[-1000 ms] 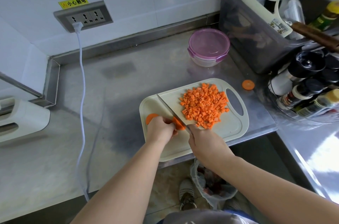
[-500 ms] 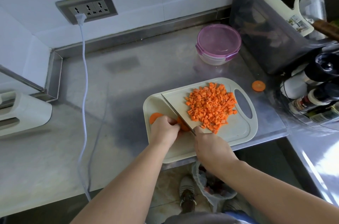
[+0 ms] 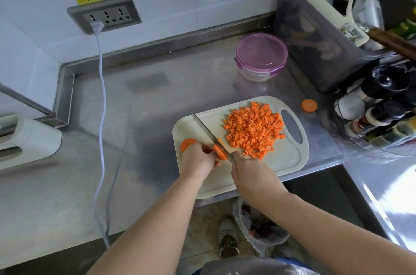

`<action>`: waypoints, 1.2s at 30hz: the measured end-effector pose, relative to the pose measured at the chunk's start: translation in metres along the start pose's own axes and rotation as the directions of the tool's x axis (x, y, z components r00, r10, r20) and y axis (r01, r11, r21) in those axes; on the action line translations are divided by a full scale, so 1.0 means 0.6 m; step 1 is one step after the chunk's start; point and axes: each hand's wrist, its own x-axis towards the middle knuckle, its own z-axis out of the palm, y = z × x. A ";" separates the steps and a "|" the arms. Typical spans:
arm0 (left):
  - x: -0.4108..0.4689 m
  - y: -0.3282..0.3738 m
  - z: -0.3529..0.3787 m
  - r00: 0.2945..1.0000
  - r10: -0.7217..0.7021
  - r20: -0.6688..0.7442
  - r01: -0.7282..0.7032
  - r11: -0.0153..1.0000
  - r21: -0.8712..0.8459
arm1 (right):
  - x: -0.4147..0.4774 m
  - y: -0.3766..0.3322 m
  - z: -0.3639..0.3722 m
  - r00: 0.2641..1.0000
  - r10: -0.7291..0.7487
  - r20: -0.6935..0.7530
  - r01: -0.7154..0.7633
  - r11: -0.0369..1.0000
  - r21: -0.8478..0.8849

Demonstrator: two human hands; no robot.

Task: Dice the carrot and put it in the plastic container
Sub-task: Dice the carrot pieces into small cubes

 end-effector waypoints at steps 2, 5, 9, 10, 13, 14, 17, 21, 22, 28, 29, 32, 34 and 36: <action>-0.001 0.001 -0.001 1.000 0.002 -0.002 -0.002 1.000 0.014 | -0.003 -0.001 0.002 1.000 -0.006 -0.006 0.006 1.000 -0.021; -0.002 0.001 0.000 1.000 -0.002 -0.003 0.002 1.000 0.000 | -0.003 0.001 0.006 1.000 -0.007 -0.004 0.007 0.998 -0.058; 0.000 -0.001 0.001 1.000 -0.012 0.004 0.012 1.000 0.008 | 0.001 0.002 0.011 1.000 0.002 -0.006 -0.003 0.997 -0.080; 0.001 -0.002 0.001 1.000 -0.017 0.007 0.017 1.000 0.006 | 0.001 0.003 0.011 1.000 0.003 -0.004 -0.003 0.996 -0.089; 0.005 -0.004 -0.002 1.000 -0.024 0.018 0.024 1.000 0.010 | 0.001 0.001 0.012 0.999 -0.033 0.030 0.038 0.984 -0.174; 0.006 -0.004 -0.002 0.999 -0.028 0.019 0.028 1.000 0.012 | 0.002 0.001 0.011 0.998 -0.033 0.044 0.041 0.981 -0.188; 0.009 -0.005 0.001 0.999 -0.036 0.022 0.036 0.999 0.012 | 0.005 -0.001 0.006 0.999 -0.002 0.032 0.007 0.990 -0.143; 0.011 -0.007 -0.001 0.999 -0.032 0.008 0.032 0.999 0.037 | 0.007 -0.001 0.007 0.997 -0.001 0.075 0.017 0.979 -0.204; 0.011 -0.006 -0.002 1.000 -0.023 0.002 0.023 0.998 0.066 | 0.008 0.000 0.009 0.996 -0.001 0.086 0.020 0.974 -0.224; 0.011 -0.007 -0.003 1.000 -0.011 -0.018 0.012 0.997 0.082 | 0.013 0.001 0.002 0.995 0.073 0.075 -0.074 0.997 0.015; 0.012 -0.008 -0.003 1.000 -0.015 -0.020 0.016 0.997 0.075 | 0.014 0.001 -0.002 0.995 0.077 0.069 -0.082 0.994 0.074; 0.015 -0.010 0.000 1.000 -0.022 -0.016 0.023 0.998 0.052 | 0.010 0.004 -0.011 0.999 0.051 0.018 -0.053 0.991 0.125; 0.014 -0.009 0.001 0.999 -0.040 0.004 0.040 0.999 0.006 | 0.006 0.004 -0.014 1.000 0.029 0.006 -0.029 0.992 0.124; 0.013 -0.008 0.003 0.999 -0.043 0.008 0.043 0.999 0.003 | 0.003 0.001 -0.014 1.000 0.016 0.005 -0.016 0.993 0.116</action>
